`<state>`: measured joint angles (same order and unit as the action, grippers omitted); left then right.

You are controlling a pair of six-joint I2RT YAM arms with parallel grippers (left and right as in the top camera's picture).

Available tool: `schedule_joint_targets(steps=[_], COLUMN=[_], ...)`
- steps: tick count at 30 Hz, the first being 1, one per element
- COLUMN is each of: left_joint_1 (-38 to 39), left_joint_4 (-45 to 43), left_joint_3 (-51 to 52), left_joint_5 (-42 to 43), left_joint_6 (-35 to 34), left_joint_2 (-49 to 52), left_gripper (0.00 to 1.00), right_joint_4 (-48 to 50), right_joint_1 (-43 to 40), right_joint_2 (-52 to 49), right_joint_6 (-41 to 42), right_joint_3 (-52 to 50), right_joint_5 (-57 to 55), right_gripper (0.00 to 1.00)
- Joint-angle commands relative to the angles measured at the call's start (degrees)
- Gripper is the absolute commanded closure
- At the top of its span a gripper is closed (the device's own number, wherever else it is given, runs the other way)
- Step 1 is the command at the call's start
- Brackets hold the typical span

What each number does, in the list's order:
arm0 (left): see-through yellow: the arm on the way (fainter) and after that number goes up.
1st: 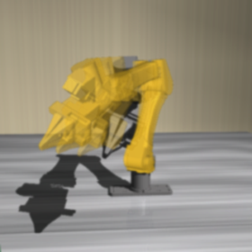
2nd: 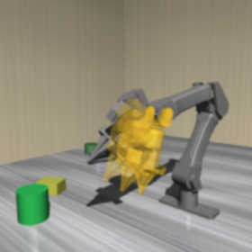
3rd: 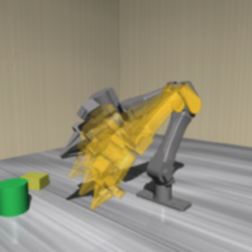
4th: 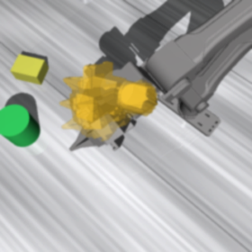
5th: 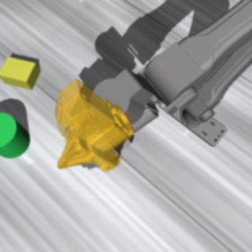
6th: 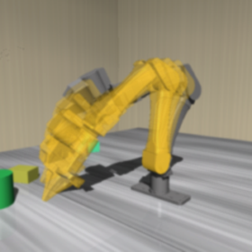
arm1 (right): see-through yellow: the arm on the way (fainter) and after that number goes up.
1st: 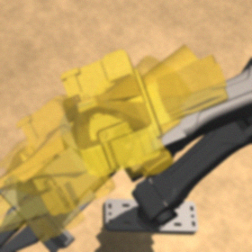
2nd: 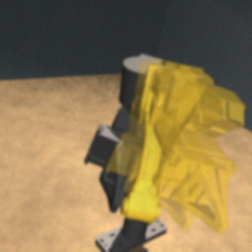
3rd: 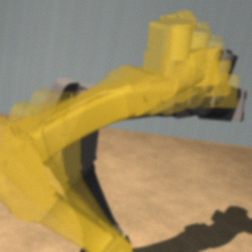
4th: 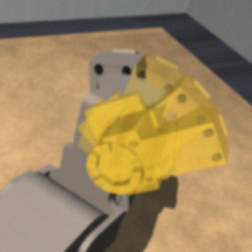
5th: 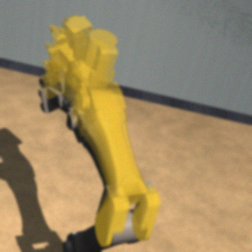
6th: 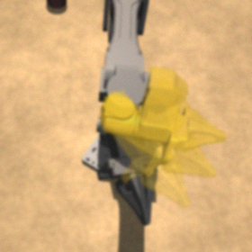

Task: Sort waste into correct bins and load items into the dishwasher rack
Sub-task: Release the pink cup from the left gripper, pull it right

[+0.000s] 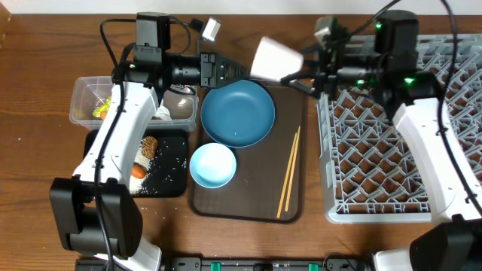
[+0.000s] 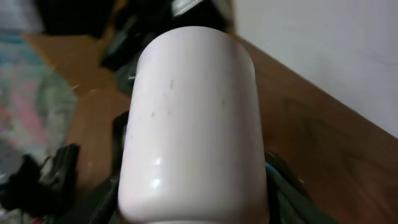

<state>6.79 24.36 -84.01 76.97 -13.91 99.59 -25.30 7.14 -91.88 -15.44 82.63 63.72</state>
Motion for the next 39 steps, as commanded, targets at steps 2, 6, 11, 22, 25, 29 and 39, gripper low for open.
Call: schedule_joint_targets(steps=[2,6,11,22,25,29,39], left_joint_1=[-0.13,-0.13,-0.13,-0.11,-0.11,-0.11,-0.11], left_joint_4=[2.62,6.19,10.08,14.97,15.89,17.14,19.12], left_joint_3=[-0.33,-0.33,-0.33,-0.33,-0.33,-0.33,-0.33], left_joint_5=[-7.39,-12.39,-18.62,-27.12,-27.15,-27.17,-27.19], left_joint_6=[0.13,0.35,0.55,1.4,1.42,1.42,1.42], left_joint_2=[-0.26,-0.26,-0.26,-0.26,-0.26,-0.26,-0.26], left_gripper=[0.75,0.75,0.75,0.75,0.75,0.75,0.75], right_joint_4=[-0.7,-3.19,-10.73,-34.34,-37.57,-38.71,-39.67], right_joint_1=[-2.78,-5.77,-8.83,-6.32,-4.76,-3.76,-3.8], right_joint_2=[-0.17,-0.17,-0.17,-0.17,-0.37,-2.58,-12.92], right_joint_6=[9.07,14.71,18.21,16.02,16.06,16.04,16.06], right_joint_3=[0.04,0.31,3.76,18.73,18.8,18.8,18.8], right_joint_5=[-12.92,-24.2,-36.61,-63.21,-66.25,-67.41,-68.43], right_gripper=[0.72,0.73,0.74,0.74,0.74,0.75,0.77])
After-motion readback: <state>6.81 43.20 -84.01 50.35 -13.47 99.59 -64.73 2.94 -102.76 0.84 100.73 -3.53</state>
